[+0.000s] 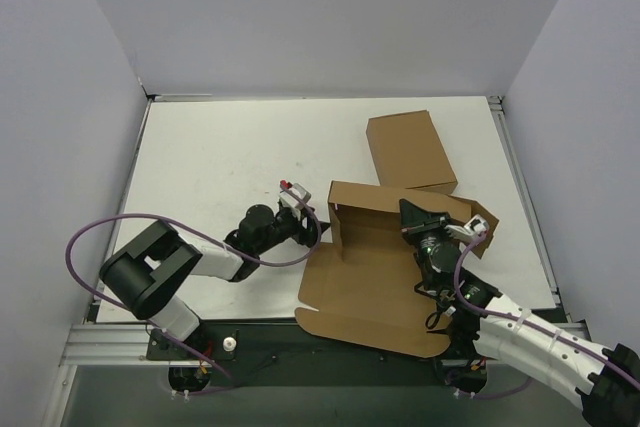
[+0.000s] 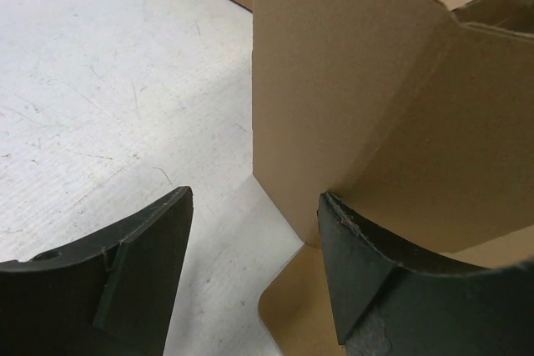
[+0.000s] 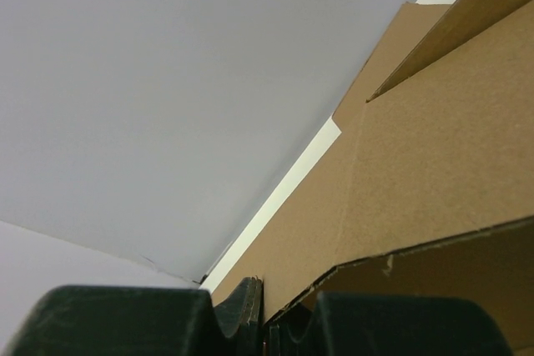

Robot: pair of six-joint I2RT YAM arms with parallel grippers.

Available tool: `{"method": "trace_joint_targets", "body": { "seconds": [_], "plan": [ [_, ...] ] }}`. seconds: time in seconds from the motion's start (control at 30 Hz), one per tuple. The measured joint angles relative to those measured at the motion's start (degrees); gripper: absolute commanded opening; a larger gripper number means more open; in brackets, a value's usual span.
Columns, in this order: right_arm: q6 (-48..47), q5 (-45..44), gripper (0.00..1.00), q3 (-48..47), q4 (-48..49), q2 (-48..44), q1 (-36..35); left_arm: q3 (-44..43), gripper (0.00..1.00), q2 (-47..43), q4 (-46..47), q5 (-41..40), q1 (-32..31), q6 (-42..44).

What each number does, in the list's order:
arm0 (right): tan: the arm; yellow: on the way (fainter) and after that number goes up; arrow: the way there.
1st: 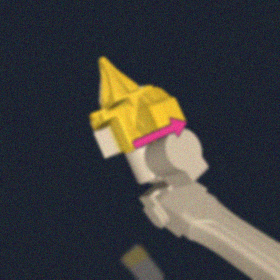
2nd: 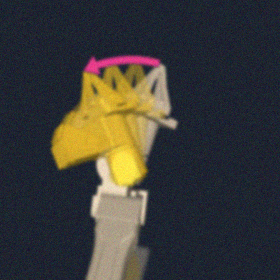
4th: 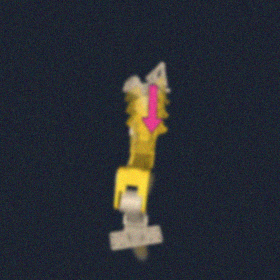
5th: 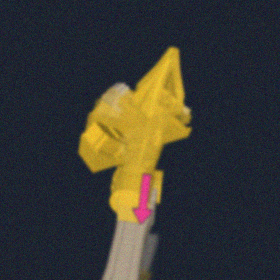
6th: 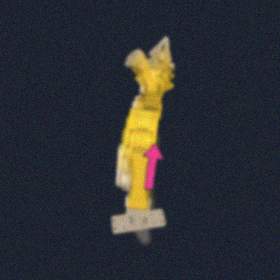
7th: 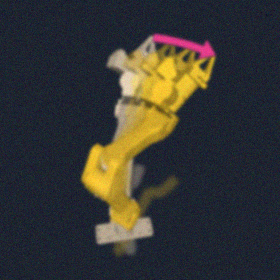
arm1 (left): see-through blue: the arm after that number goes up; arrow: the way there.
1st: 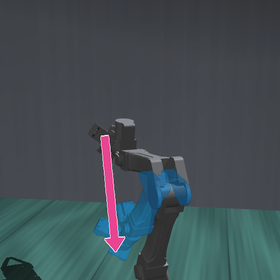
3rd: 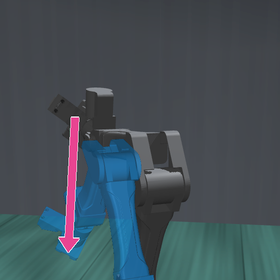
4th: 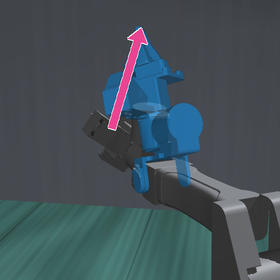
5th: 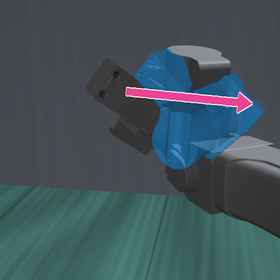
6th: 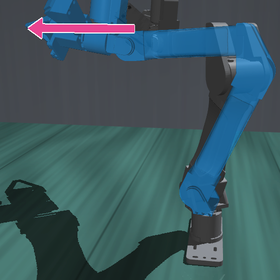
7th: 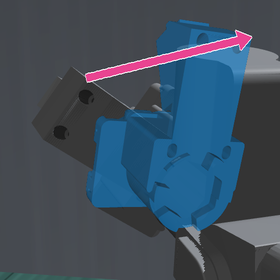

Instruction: Fold the paper box

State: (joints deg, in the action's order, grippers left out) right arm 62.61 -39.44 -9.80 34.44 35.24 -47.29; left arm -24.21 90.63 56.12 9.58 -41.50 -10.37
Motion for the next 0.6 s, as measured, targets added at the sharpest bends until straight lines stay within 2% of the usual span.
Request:
{"method": "trace_joint_targets", "body": {
  "seconds": [0.6],
  "plan": [
    [1.84,-1.95,0.0,-0.81,-4.2,-0.9,0.0,-0.2,0.79,2.27,3.52,-2.73,-1.29,2.47]
  ]
}}
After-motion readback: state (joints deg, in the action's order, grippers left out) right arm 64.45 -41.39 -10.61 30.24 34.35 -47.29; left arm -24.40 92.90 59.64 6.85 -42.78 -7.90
